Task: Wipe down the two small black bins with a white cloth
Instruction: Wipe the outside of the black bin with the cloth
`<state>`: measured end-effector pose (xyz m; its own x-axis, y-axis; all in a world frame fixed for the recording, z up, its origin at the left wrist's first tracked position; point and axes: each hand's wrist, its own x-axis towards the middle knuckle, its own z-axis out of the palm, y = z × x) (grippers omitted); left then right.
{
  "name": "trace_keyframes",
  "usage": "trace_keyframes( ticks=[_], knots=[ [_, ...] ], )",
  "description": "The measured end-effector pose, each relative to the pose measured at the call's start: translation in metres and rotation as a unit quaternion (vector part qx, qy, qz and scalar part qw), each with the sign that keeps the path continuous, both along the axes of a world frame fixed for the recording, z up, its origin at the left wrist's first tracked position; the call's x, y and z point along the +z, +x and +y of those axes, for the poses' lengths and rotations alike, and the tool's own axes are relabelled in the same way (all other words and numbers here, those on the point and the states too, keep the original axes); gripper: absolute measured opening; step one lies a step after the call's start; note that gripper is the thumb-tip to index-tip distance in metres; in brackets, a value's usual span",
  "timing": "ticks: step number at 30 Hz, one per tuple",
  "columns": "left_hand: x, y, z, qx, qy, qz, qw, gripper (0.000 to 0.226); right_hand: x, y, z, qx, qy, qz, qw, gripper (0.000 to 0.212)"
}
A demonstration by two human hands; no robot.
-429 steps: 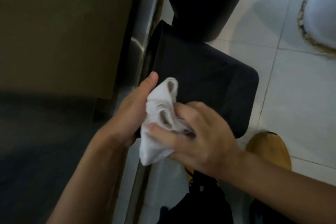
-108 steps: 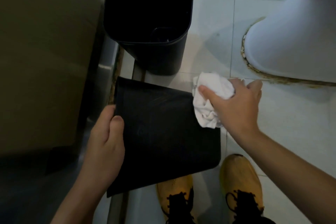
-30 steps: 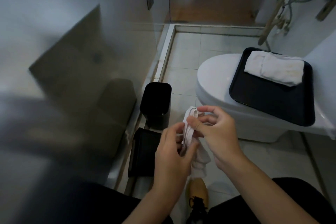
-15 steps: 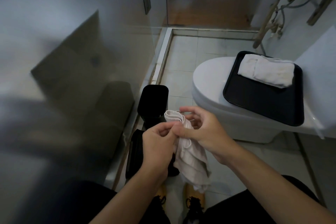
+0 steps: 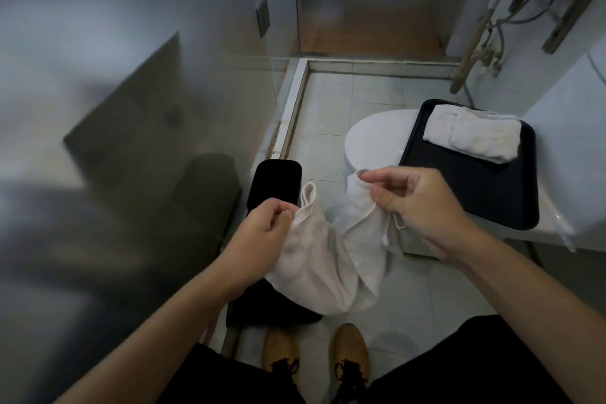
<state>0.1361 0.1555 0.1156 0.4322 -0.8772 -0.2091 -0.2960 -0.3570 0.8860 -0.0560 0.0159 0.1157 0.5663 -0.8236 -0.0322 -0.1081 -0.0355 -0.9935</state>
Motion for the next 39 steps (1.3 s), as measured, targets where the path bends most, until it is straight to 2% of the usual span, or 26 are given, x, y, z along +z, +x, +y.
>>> trace_keyframes(
  ticks=[4,6,9,11,12,13,14,15,16,18,21,23,25,28,31,33,35,36,39],
  knots=[
    [0.012,0.015,-0.001,-0.046,-0.017,-0.120,0.992,0.018,0.009,-0.006,-0.013,-0.065,-0.087,0.033,0.994,0.041],
    [0.012,0.026,-0.002,0.020,-0.048,-0.158,0.986,0.026,0.013,-0.010,-0.014,-0.090,-0.091,0.022,0.992,0.042],
    [0.010,0.037,-0.003,0.189,-0.069,-0.061,0.978,0.035,0.021,-0.013,-0.009,-0.104,-0.046,-0.020,0.993,0.032],
    [0.010,0.039,-0.004,0.232,-0.041,-0.030,0.971,0.027,0.031,-0.008,-0.001,-0.111,0.016,-0.057,0.992,0.025],
    [0.013,0.035,-0.002,0.242,-0.025,-0.060,0.968,0.020,0.037,-0.003,0.004,-0.112,0.056,-0.085,0.988,0.025],
    [0.016,0.027,0.001,0.242,-0.025,-0.140,0.960,0.018,0.043,0.004,0.010,-0.111,0.101,-0.119,0.981,0.027],
    [0.023,0.013,0.004,0.222,-0.062,-0.233,0.945,0.029,0.048,0.013,0.017,-0.111,0.144,-0.152,0.972,0.029],
    [0.028,-0.002,0.006,0.171,-0.122,-0.291,0.933,0.040,0.053,0.023,0.024,-0.110,0.181,-0.178,0.961,0.030],
    [0.034,-0.018,0.006,0.106,-0.163,-0.282,0.940,0.046,0.056,0.033,0.030,-0.112,0.210,-0.191,0.952,0.029],
    [0.043,-0.045,0.003,0.020,-0.161,-0.188,0.969,0.050,0.058,0.049,0.039,-0.128,0.255,-0.202,0.937,0.023],
    [0.041,-0.041,-0.005,0.057,-0.160,-0.143,0.975,0.036,0.060,0.058,0.042,-0.152,0.277,-0.221,0.923,0.018],
    [0.041,-0.036,-0.007,0.036,-0.171,-0.134,0.975,0.024,0.062,0.054,0.039,-0.146,0.264,-0.218,0.928,0.020],
    [0.046,-0.035,-0.007,0.015,-0.204,-0.193,0.960,0.021,0.064,0.044,0.034,-0.117,0.236,-0.181,0.947,0.028],
    [0.063,-0.026,-0.011,0.049,-0.262,-0.259,0.928,0.023,0.071,0.020,0.021,-0.065,0.173,-0.105,0.977,0.042],
    [0.086,0.000,-0.018,0.092,-0.278,-0.261,0.920,0.022,0.077,-0.011,0.009,-0.036,0.115,-0.001,0.993,0.037],
    [0.100,0.013,-0.020,0.097,-0.279,-0.288,0.911,0.019,0.075,-0.028,0.005,-0.021,0.029,0.111,0.993,0.025],
    [0.113,0.023,-0.020,0.083,-0.274,-0.332,0.899,0.016,0.073,-0.035,0.004,-0.013,-0.089,0.188,0.978,0.008],
    [0.118,0.026,-0.020,0.069,-0.270,-0.354,0.893,0.016,0.072,-0.034,0.005,-0.017,-0.165,0.207,0.964,0.008],
    [0.130,0.035,-0.020,0.058,-0.261,-0.392,0.880,0.016,0.061,-0.027,-0.001,-0.054,-0.408,0.235,0.880,0.020]
  ],
)
